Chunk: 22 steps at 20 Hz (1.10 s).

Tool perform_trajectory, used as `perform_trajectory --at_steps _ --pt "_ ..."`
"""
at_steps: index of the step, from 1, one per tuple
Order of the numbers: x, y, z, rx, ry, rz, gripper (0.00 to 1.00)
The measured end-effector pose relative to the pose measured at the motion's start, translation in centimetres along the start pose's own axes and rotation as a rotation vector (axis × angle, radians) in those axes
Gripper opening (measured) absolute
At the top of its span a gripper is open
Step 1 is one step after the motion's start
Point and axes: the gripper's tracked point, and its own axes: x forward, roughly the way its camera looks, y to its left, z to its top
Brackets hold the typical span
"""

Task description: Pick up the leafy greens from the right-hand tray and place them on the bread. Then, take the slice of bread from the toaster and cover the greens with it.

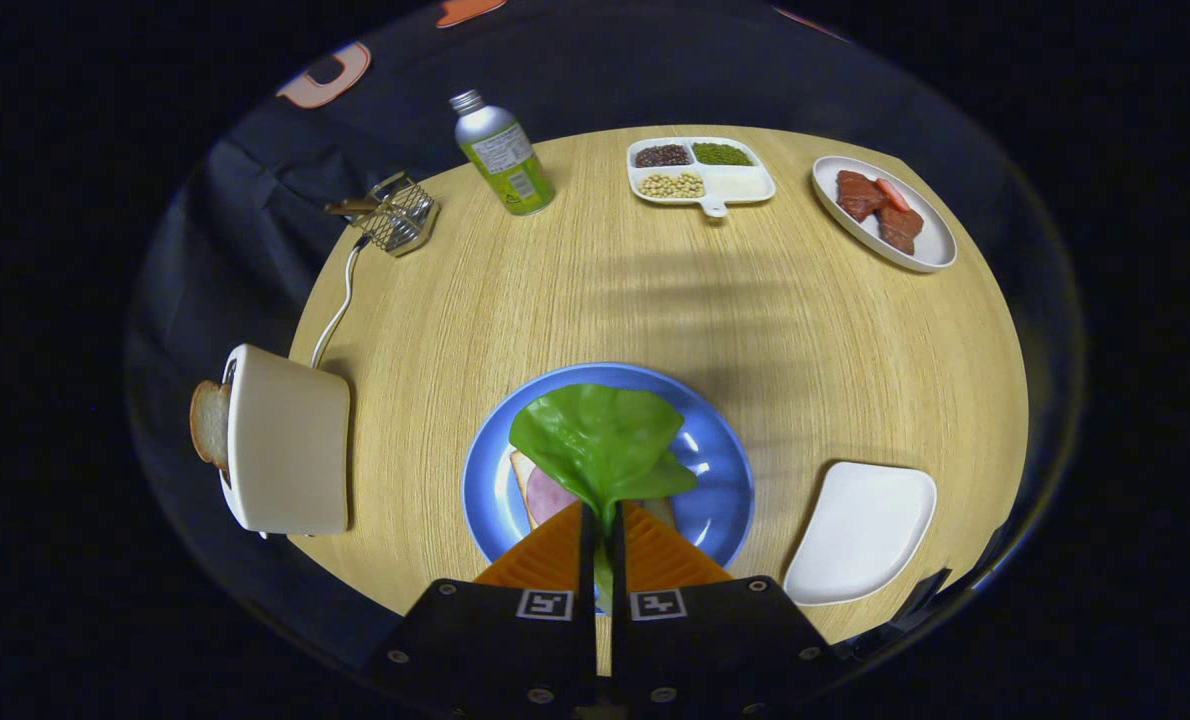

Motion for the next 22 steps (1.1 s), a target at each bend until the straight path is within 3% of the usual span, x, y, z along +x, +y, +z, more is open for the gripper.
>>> perform_trajectory --at_steps 6,12,19,22 --pt "0.9 0.5 0.1 -0.035 -0.007 -0.034 0.24" --pt "0.3 0.8 0.7 -0.018 -0.029 -0.067 0.52" --pt "-4.2 8.3 3.6 -0.004 -0.057 0.033 0.81" --pt "-6.4 12.6 4.8 -0.032 -0.068 0.068 0.87"
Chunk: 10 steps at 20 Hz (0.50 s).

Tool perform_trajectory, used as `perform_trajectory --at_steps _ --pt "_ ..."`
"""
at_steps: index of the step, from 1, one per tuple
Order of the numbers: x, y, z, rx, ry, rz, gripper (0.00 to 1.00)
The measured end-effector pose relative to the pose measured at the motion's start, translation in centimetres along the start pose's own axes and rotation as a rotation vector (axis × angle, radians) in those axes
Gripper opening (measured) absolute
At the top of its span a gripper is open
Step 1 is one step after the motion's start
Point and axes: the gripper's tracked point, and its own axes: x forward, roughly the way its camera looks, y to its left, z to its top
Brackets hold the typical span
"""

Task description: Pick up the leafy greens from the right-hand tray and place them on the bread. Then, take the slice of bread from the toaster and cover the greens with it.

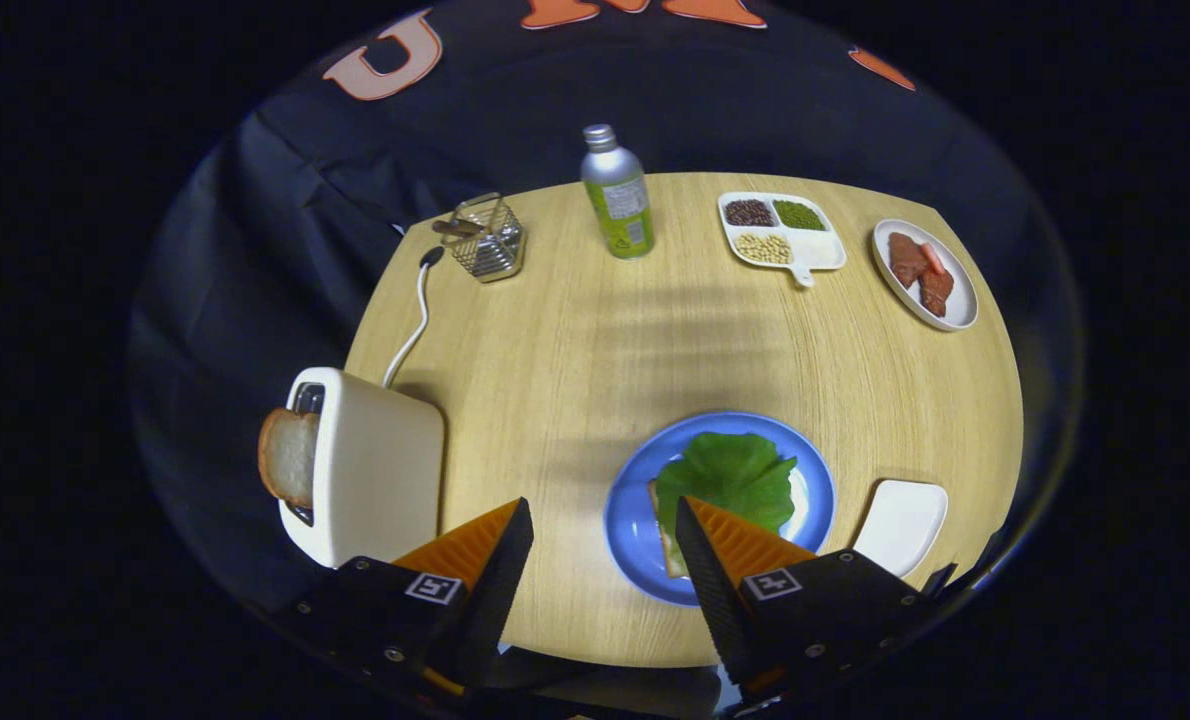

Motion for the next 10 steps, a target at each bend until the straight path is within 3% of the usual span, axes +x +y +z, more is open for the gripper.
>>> perform_trajectory --at_steps 10 --pt "-2.0 14.5 3.1 -0.124 0.032 0.092 0.91"
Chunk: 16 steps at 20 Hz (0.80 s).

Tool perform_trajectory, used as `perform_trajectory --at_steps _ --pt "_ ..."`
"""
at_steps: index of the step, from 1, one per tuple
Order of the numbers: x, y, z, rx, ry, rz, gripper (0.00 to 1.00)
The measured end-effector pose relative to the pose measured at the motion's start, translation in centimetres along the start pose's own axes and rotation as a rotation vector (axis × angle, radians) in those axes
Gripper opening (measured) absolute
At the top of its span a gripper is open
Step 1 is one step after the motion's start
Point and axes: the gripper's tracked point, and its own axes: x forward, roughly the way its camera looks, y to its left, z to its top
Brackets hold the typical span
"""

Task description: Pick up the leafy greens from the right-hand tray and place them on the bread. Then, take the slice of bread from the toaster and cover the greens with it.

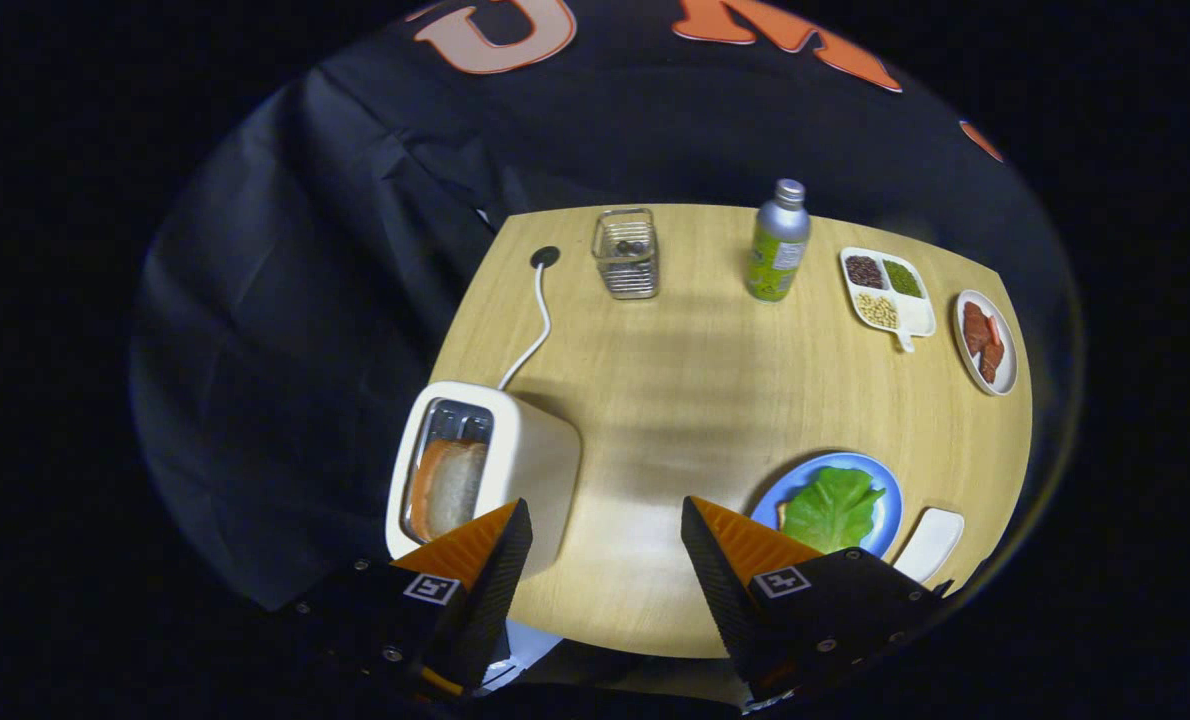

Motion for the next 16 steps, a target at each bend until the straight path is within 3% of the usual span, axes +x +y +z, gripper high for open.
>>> perform_trajectory --at_steps 10,16 --pt "2.9 8.5 0.5 -0.040 0.125 0.011 0.88" --pt "5.6 9.9 0.1 -0.036 0.178 -0.016 0.74"
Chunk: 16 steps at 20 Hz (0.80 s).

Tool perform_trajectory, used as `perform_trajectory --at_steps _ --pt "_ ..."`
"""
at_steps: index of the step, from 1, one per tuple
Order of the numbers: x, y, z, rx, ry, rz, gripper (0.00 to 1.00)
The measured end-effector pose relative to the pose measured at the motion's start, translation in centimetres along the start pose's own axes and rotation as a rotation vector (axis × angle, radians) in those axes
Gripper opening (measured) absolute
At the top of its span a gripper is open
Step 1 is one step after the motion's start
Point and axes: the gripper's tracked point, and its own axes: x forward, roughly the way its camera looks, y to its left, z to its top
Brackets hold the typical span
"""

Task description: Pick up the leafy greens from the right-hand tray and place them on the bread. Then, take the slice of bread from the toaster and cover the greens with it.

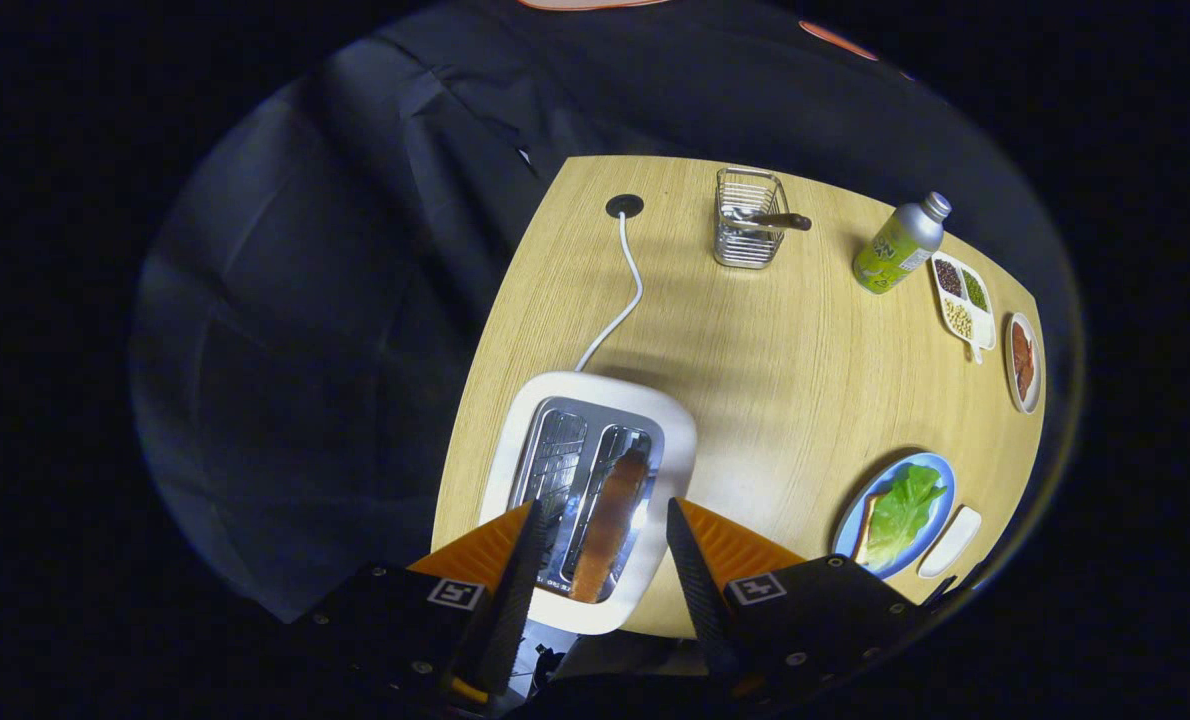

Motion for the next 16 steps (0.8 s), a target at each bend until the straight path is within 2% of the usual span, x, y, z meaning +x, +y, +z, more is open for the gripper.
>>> perform_trajectory --at_steps 1,6,8,13,16 --pt "0.2 0.2 0.0 -0.006 0.006 -0.002 0.69" --pt "1.5 0.4 -0.6 -0.037 0.025 -0.048 0.60" --pt "2.1 -0.2 -0.8 -0.043 0.036 -0.070 0.52" --pt "2.5 -1.0 -0.9 -0.058 0.020 -0.090 0.20" --pt "1.3 -0.9 -0.7 -0.078 -0.024 -0.051 0.18"
